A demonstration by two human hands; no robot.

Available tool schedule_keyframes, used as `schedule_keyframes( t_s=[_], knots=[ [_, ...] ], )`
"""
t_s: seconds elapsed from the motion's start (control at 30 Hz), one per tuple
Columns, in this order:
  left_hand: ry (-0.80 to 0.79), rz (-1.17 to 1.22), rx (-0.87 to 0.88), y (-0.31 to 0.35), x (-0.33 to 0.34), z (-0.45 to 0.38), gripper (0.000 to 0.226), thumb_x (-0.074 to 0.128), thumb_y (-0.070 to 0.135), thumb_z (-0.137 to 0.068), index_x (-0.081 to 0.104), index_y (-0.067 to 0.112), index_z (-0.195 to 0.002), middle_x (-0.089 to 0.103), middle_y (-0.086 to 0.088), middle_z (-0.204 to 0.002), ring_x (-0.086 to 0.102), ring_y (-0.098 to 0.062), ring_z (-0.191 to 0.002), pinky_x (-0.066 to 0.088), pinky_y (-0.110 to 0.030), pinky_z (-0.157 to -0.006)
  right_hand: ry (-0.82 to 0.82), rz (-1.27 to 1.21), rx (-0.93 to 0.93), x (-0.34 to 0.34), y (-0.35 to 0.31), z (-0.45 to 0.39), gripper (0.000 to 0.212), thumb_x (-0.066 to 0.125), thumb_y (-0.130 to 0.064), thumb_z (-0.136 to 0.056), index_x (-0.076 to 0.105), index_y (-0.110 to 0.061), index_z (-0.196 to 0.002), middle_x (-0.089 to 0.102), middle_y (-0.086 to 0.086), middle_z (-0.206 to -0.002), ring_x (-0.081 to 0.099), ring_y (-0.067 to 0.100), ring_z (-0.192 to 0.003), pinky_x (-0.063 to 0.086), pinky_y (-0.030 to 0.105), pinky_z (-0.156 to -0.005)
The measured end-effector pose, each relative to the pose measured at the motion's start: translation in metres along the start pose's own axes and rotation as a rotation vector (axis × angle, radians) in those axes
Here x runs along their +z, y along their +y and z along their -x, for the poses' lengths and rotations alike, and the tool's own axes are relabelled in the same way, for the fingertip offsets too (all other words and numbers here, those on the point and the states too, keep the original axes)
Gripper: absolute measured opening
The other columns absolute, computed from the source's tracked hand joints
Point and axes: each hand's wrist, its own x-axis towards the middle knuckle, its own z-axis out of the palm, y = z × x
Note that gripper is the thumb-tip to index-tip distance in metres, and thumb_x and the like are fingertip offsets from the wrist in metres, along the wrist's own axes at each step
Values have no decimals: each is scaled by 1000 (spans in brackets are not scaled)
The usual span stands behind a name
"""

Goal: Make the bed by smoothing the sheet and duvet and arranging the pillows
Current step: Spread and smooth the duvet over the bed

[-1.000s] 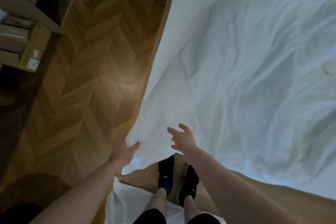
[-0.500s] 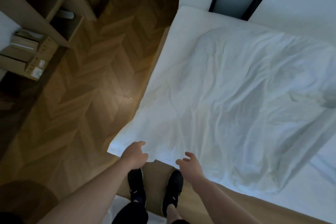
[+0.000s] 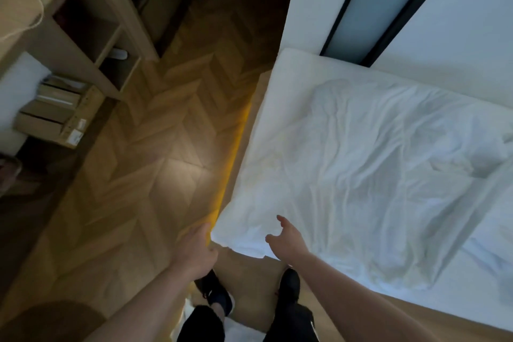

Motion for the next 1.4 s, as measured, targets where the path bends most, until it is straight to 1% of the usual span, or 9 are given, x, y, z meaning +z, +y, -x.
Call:
schedule_keyframes(
  t_s=[0.1, 0.27, 0.4, 0.5, 0.6, 0.73, 1.03, 1.27, 1.4],
  knots=[
    [-22, -58, 26, -25, -41, 13, 72, 57, 33, -95, 24, 27, -159, 27, 7, -162, 39, -22, -143, 42, -37, -110, 5, 63, -1, 20, -19, 16, 80, 57, -30, -87, 25, -26, -160, 49, 8, -150, 69, 24, -101, 57, 32, -78],
    [50, -124, 71, -44, -107, 24, 72, 59, 34, -90, 31, 26, -157, 27, 9, -163, 35, -18, -146, 36, -36, -115, -6, 29, 46, 47, -42, 44, 79, 60, -26, -89, 26, -25, -160, 55, 10, -144, 66, 8, -67, 43, 17, -48],
    [57, -168, 132, -50, -150, 26, 69, 60, 33, -90, 36, 26, -154, 29, 8, -162, 35, -18, -146, 33, -35, -118, 20, 25, 41, 55, -61, 55, 78, 62, -25, -91, 26, -24, -161, 45, 8, -155, 64, 8, -65, 45, 17, -49],
    [62, -227, 162, -53, -176, 23, 67, 60, 35, -90, 38, 28, -153, 28, 8, -162, 35, -20, -145, 33, -37, -118, 65, 3, 5, 59, -86, 54, 78, 64, -27, -91, 28, -24, -160, 41, 6, -158, 66, 10, -82, 49, 19, -62],
    [55, -271, 178, -55, -195, 16, 66, 57, 38, -90, 37, 32, -152, 20, 11, -164, 29, -18, -148, 31, -40, -119, 107, -15, -48, 63, -116, 48, 77, 65, -28, -91, 29, -25, -160, 38, 3, -160, 57, 22, -126, 46, 27, -90],
    [12, -286, 208, -53, -221, -6, 68, 56, 46, -90, 34, 36, -153, 10, 10, -168, 16, -17, -154, 25, -44, -123, 110, -71, -60, 67, -144, 16, 77, 64, -29, -93, 27, -26, -160, 36, 3, -161, 68, 14, -90, 51, 21, -66],
    [78, -457, 476, 5, -303, -140, 62, 54, 49, -94, 32, 43, -152, 4, 13, -167, 16, -17, -152, 22, -36, -123, 335, -252, -86, 30, -181, -79, 75, 70, -38, -91, 34, -39, -156, 40, -3, -159, 46, 19, -140, 47, 37, -104],
    [113, -518, 672, 68, -332, -329, 59, 59, 49, -94, 39, 41, -149, 15, 15, -166, 19, -16, -152, 25, -40, -123, 513, -214, -69, 19, -184, -199, 79, 70, -40, -91, 29, -33, -159, 31, -4, -164, 37, 17, -147, 33, 34, -118],
    [20, -576, 767, 74, -347, -369, 57, 60, 49, -92, 42, 42, -145, 18, 16, -165, 23, -14, -150, 27, -39, -122, 543, -305, 21, 32, -223, -208, 79, 67, -43, -93, 28, -31, -160, 29, -3, -165, 37, 20, -147, 32, 35, -118]
  ],
)
